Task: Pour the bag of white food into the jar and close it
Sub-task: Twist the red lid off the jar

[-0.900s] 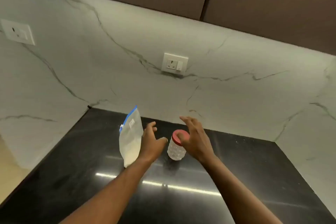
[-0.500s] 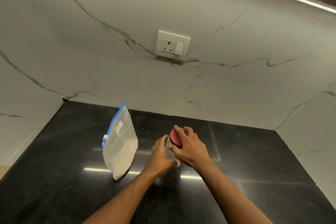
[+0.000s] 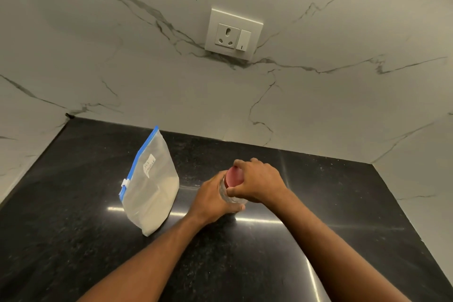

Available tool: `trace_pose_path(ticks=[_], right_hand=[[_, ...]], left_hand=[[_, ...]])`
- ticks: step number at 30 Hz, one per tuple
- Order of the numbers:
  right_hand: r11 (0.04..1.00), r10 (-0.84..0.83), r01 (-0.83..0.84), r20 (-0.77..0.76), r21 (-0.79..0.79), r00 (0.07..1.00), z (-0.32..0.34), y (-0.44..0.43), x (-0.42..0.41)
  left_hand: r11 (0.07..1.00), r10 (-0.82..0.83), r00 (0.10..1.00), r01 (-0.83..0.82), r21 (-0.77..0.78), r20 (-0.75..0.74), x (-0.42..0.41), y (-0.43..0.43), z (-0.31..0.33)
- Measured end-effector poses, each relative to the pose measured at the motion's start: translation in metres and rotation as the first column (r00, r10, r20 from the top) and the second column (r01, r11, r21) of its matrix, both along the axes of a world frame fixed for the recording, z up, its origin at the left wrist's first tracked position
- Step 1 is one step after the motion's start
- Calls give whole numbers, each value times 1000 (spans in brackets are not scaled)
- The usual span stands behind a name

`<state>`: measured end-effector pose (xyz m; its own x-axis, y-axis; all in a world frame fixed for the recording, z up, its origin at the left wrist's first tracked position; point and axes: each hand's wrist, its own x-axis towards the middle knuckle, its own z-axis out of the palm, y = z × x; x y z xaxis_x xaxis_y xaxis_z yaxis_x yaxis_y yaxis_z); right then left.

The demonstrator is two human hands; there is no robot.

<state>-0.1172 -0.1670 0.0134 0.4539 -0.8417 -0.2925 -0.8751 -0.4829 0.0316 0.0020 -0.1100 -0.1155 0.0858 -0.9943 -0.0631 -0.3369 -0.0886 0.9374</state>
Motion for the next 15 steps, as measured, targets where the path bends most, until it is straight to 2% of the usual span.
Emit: trace_pose_path(ticks=[4, 7, 9, 11, 13, 15], right_hand=[[994, 82, -83, 6, 72, 997, 10, -4, -3], [962, 238, -229, -47, 149, 970, 20, -8, -6], [914, 333, -327, 17, 242, 943, 27, -9, -9], [883, 319, -348, 141, 316, 937, 30, -8, -11], [936, 254, -284, 158, 209, 954, 25, -5, -10], [984, 175, -176, -39, -7, 984, 17, -4, -9]], left_hand=[[1000, 9, 1000, -9, 16, 14, -2, 3, 1], [999, -7, 1000, 7, 33, 16, -1, 4, 3], [999, -18, 999, 17, 41, 27, 0, 3, 3], [999, -30, 998, 28, 36, 49, 0, 0, 2], [999, -31, 998, 30, 39, 48, 0, -2, -1], [999, -12, 999, 11, 39, 42, -1, -3, -5]])
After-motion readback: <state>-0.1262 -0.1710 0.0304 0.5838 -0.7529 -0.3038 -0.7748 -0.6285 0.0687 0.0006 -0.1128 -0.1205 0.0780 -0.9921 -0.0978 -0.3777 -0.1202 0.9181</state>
